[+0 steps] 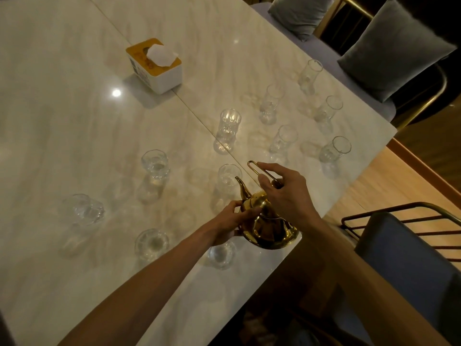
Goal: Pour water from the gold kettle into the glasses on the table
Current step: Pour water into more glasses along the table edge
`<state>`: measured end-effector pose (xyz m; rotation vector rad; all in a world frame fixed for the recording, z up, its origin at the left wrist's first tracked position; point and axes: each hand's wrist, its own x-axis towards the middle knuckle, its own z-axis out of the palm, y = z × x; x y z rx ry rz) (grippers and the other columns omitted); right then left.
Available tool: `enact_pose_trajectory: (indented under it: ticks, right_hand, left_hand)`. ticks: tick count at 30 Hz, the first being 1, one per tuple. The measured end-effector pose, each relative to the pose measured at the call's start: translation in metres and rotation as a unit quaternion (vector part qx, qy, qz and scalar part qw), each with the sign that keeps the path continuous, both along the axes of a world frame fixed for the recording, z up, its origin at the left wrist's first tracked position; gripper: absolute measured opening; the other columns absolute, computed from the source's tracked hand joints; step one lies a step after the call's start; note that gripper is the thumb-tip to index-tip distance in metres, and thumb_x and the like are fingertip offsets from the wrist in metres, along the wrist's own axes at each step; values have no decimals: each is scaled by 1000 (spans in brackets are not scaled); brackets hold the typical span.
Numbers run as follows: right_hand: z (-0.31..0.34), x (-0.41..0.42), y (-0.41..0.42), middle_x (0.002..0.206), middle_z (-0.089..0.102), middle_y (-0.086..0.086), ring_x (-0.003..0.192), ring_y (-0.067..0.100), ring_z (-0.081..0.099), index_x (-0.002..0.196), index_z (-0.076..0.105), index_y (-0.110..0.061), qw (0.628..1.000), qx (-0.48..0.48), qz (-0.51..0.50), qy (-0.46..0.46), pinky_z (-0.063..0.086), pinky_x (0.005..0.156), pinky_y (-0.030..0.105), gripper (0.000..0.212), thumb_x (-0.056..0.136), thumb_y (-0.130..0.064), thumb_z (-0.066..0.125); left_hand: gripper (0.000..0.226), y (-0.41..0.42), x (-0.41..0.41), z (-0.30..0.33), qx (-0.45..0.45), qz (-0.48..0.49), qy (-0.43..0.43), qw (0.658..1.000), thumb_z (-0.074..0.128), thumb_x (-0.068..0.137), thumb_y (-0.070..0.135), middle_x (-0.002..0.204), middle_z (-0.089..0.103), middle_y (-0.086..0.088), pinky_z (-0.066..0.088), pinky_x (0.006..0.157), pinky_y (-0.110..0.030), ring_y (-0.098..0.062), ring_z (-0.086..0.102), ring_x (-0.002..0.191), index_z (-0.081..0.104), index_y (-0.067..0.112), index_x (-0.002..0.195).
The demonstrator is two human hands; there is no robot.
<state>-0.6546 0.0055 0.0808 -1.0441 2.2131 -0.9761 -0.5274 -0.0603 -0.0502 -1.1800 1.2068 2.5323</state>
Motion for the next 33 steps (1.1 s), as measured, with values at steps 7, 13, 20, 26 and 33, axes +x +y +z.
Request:
enact_pose_trajectory:
  ticks: [7, 13, 20, 26, 33]
  right_hand:
    - [12, -2, -8, 136, 63, -2, 92, 14, 65, 132, 65, -29, 1000, 16, 11, 3, 56, 93, 38, 34, 98, -28, 62]
    - [20, -4, -12, 142, 59, -5, 118, 20, 63, 133, 64, -28, 999, 35, 26, 13, 47, 93, 24, 34, 99, -29, 61]
    - [29, -5, -17, 141, 60, -5, 109, 12, 62, 131, 66, -29, 998, 45, 35, 16, 43, 79, 15, 32, 99, -30, 61]
    - [33, -1, -17, 143, 58, -5, 116, 16, 61, 131, 65, -28, 997, 57, 39, 22, 39, 74, 10, 33, 99, -30, 61]
    - [39, 4, -18, 141, 59, -3, 116, 14, 61, 130, 66, -26, 997, 61, 44, 30, 41, 78, 15, 32, 98, -27, 61]
  left_hand:
    - [75, 2, -2, 4, 8, 14, 4, 1000, 77, 83, 40, 130, 64, -14, 54, 96, -46, -31, 64, 117, 37, 21, 144]
    - [74, 2, -3, 12, 15, 9, 0, 1000, 76, 82, 43, 131, 62, -15, 53, 100, -52, -33, 62, 118, 36, 22, 141]
    - [70, 3, -2, 18, 31, -1, 1, 1000, 74, 86, 42, 131, 60, -12, 52, 102, -53, -31, 61, 116, 35, 21, 140]
    - [70, 5, 0, 21, 29, 1, 4, 1000, 73, 86, 43, 124, 61, -8, 51, 102, -53, -28, 62, 111, 35, 20, 141]
    - [78, 8, 4, 25, 33, 6, 13, 999, 76, 79, 46, 123, 61, -9, 54, 99, -50, -28, 64, 110, 36, 20, 140]
